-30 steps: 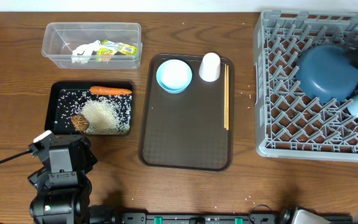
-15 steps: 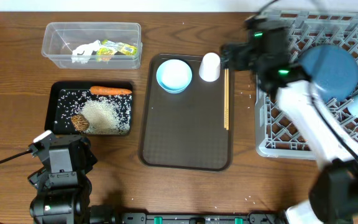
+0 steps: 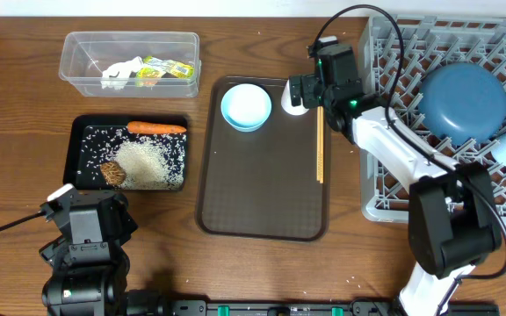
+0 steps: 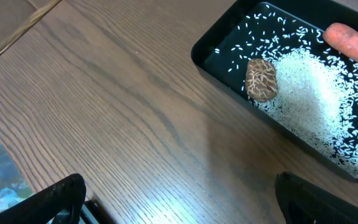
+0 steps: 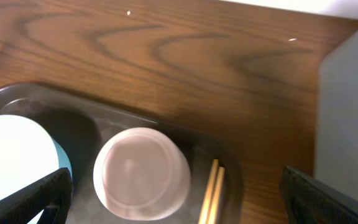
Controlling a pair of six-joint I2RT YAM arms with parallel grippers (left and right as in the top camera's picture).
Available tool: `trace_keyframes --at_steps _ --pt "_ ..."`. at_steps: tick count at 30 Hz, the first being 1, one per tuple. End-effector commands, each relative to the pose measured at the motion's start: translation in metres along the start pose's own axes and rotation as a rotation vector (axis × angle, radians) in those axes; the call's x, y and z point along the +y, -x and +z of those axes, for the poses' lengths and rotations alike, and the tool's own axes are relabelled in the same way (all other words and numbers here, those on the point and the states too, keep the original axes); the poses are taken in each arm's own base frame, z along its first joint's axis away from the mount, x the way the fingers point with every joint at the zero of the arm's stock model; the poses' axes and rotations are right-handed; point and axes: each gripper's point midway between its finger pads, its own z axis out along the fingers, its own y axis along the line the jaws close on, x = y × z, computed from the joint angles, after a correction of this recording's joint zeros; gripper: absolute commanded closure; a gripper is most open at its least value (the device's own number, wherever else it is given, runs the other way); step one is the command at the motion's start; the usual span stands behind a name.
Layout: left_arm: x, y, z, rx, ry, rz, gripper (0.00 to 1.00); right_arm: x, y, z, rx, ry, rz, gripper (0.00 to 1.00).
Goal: Sort waste into correct bins and load items into the dishwasher rack
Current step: 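Move the right gripper to the white cup on the brown tray, then grasp the white cup and lift it off the tray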
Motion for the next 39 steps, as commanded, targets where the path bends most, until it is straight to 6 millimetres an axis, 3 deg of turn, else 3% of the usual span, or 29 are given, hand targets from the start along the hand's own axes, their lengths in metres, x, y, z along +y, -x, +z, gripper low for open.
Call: trace_keyframes --at_steps 1,6,14,18,23,29,33,39 --pt "0.002 -0.001 0.001 -0.001 0.016 0.018 0.02 0.018 -0.018 0.016 0.046 0.061 -0.028 0.01" --pt "0.002 -0.001 0.001 0.0 0.016 0.018 0.02 0.027 -0.032 0.029 0.058 0.052 -0.049 0.01" --pt "0.002 -0.001 0.001 -0.001 0.016 0.018 0.02 0.025 -0.027 0.033 0.03 0.022 -0.05 0.02" --pt "0.002 -0.001 0.001 -0.001 0.016 0.018 0.02 0.022 -0.027 0.033 0.03 0.004 -0.044 0.07" --pt "0.002 -0.001 0.001 0.0 0.016 0.018 0.02 0.024 -0.029 0.033 0.037 0.013 -0.045 0.28" --pt "0.002 -0.001 0.001 -0.001 0.016 0.018 0.02 0.024 -0.029 0.033 0.037 0.015 -0.037 0.3" --pt "0.002 -0.001 0.001 0.0 0.016 0.018 0.02 0.024 -0.029 0.032 0.038 0.015 -0.033 0.39" --pt "0.002 -0.001 0.001 0.0 0.016 0.018 0.02 0.024 -0.022 0.028 0.023 0.016 -0.016 0.42"
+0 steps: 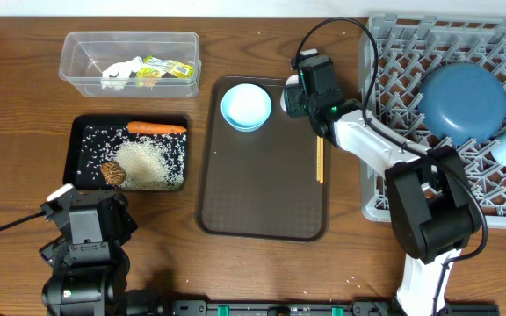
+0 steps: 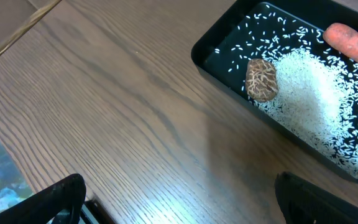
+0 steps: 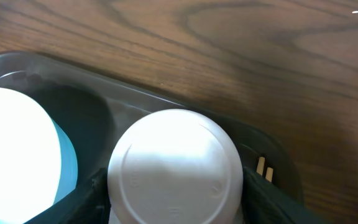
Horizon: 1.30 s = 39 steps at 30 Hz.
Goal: Sort waste into correct bins and load items into the dishwasher rack
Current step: 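Grasp the white cup and lift it off the tray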
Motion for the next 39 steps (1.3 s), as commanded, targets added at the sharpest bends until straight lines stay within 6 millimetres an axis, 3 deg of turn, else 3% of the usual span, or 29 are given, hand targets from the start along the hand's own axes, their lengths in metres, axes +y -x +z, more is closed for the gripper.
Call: trace_keyframes --at_steps 1,7,17,21,27,33,35,39 --pt "0.002 -0.001 0.001 0.0 0.016 0.018 0.02 0.0 0.01 -0.006 -0.023 -0.005 0.014 0.43" --pt "0.002 -0.001 0.001 0.0 0.016 0.018 0.02 -0.004 0.036 -0.029 -0.087 -0.005 0.031 0.46" --pt "0.002 -0.001 0.001 0.0 0.016 0.018 0.02 -0.032 0.088 -0.097 -0.215 -0.038 0.081 0.47" --pt "0.002 -0.001 0.001 -0.001 0.016 0.018 0.02 -0.082 0.107 -0.132 -0.28 -0.176 0.167 0.48" --pt "0.002 -0.001 0.001 0.0 0.016 0.018 0.02 -0.186 0.111 -0.183 -0.324 -0.366 0.263 0.47" --pt "0.002 -0.001 0.001 -0.001 0.016 0.018 0.02 -0.309 0.074 -0.224 -0.292 -0.595 0.39 0.48" --pt "0.002 -0.001 0.001 -0.001 0.016 0.018 0.02 -0.343 0.059 -0.238 -0.281 -0.66 0.439 0.48" --pt "0.002 -0.001 0.001 -0.001 0.016 0.018 0.02 -0.391 0.032 -0.263 -0.268 -0.756 0.513 0.46"
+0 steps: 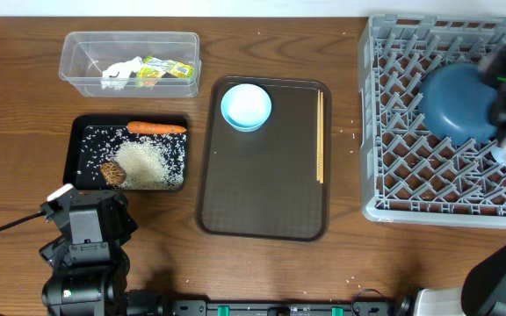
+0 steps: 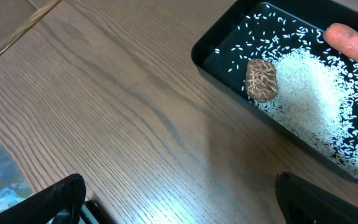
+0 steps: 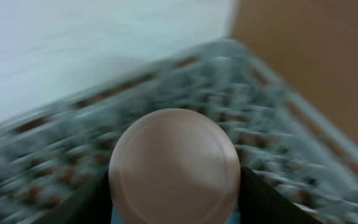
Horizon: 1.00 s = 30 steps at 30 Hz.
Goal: Sort waste into correct bins and load items into the dishwasher rack
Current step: 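Grasp the white cup and lift it off the tray, then carry the white cup to the rack's back right corner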
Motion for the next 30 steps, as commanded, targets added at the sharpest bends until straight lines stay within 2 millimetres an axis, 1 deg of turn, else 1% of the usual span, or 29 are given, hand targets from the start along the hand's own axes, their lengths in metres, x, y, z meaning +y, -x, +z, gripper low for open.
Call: trace_keyframes --at_steps 1,4,6,9,11,14,17,21,25,30 --pt "0.002 -0.001 0.001 -0.001 0.016 0.018 0.02 -0.04 0.006 0.004 -0.004 -0.069 0.029 0.46" --pt "0.002 -0.001 0.001 0.0 0.016 0.018 0.02 -0.066 0.001 0.012 0.016 -0.095 0.059 0.46" --pt "0.002 -0.001 0.001 0.0 0.016 0.018 0.02 -0.078 -0.003 0.018 0.031 -0.109 0.071 0.46" --pt "0.002 -0.001 0.001 0.0 0.016 0.018 0.02 -0.089 -0.011 0.028 0.048 -0.127 0.08 0.43" --pt "0.002 -0.001 0.001 -0.001 0.016 0.018 0.02 -0.092 -0.017 0.034 0.065 -0.133 0.081 0.4" --pt "0.002 -0.001 0.001 0.0 0.016 0.018 0.02 -0.092 -0.027 0.043 0.09 -0.136 0.072 0.39" --pt "0.002 -0.001 0.001 -0.001 0.016 0.018 0.02 -0.092 -0.031 0.049 0.094 -0.136 0.071 0.4" --pt "0.002 -0.001 0.001 -0.001 0.016 0.018 0.02 -0.091 -0.028 0.049 0.085 -0.129 0.073 0.36" --pt "0.002 -0.001 0.001 0.0 0.016 0.018 0.02 -0.084 -0.029 0.05 0.092 -0.09 0.074 0.29" --pt "0.002 -0.001 0.001 -0.001 0.016 0.018 0.02 -0.073 -0.03 0.05 0.096 -0.042 0.073 0.28"
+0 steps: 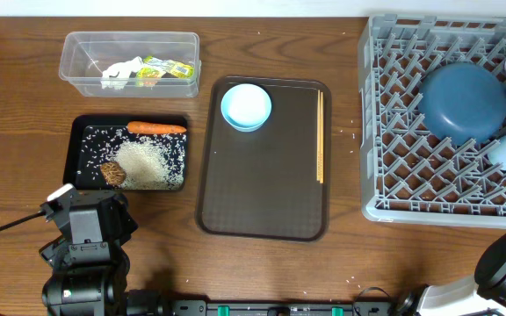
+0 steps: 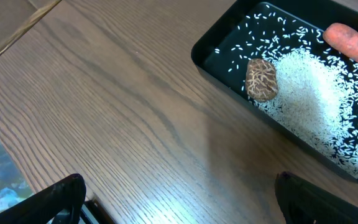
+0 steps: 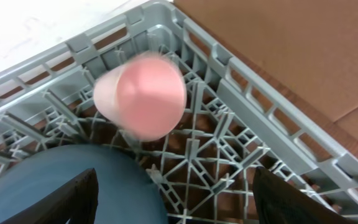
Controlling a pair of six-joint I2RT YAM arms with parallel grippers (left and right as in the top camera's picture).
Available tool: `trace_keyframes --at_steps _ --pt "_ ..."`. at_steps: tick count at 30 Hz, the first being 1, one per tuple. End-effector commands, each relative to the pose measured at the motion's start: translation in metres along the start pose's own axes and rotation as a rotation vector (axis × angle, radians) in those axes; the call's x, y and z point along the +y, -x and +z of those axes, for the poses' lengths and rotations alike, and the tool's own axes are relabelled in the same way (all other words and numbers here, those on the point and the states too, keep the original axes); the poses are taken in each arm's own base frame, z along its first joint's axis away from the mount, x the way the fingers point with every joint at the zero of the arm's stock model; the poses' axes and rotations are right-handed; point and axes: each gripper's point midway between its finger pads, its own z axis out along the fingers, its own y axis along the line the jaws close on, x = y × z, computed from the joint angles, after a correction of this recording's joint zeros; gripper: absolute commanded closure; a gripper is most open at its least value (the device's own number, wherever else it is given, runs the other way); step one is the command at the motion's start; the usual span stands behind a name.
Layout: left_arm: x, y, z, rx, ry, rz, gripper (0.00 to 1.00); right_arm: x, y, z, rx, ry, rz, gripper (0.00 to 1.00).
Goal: Sort waste into correct bins and load items into the dishwasher rack
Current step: 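Carry the white cup to the rack's back right corner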
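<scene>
A pale pink cup (image 3: 140, 93) shows blurred over the far corner cells of the grey dishwasher rack (image 3: 272, 118), at the right edge of the overhead view. My right gripper (image 3: 174, 186) is open, its fingers apart from the cup, beside the dark blue bowl (image 3: 55, 183) in the rack. On the brown tray (image 1: 262, 211) stand a light blue bowl (image 1: 246, 105) and chopsticks (image 1: 320, 132). My left gripper (image 2: 179, 186) is open over bare table near the black tray (image 2: 225, 74) of rice, mushroom (image 2: 261, 79) and carrot (image 2: 353, 45).
A clear bin (image 1: 130, 37) with wrappers stands at the back left. A second pale cup lies in the rack by the dark blue bowl (image 1: 464, 104). Brown cardboard (image 3: 303, 43) lies beyond the rack's outer wall.
My right gripper has opened. The pink cup, then held between its fingers over the rack, is now out of them over the rack's far corner. The left arm has not moved.
My right gripper was open above the upside-down cup at the brown tray's back right corner. Then its fingers stood round the cup. Then the cup was off the tray, held over the rack. Now it is let go at the rack.
</scene>
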Motion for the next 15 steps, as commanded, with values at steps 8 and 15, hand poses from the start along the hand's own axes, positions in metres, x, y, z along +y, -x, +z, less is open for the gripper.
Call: trace_keyframes --at_steps 8,15 --pt "0.002 -0.001 0.001 0.0 0.016 0.018 0.02 0.036 -0.002 -0.004 0.01 0.132 -0.031 0.27" --pt "0.002 -0.001 0.001 -0.001 0.016 0.018 0.02 0.045 -0.003 -0.005 0.01 0.144 -0.04 0.19"
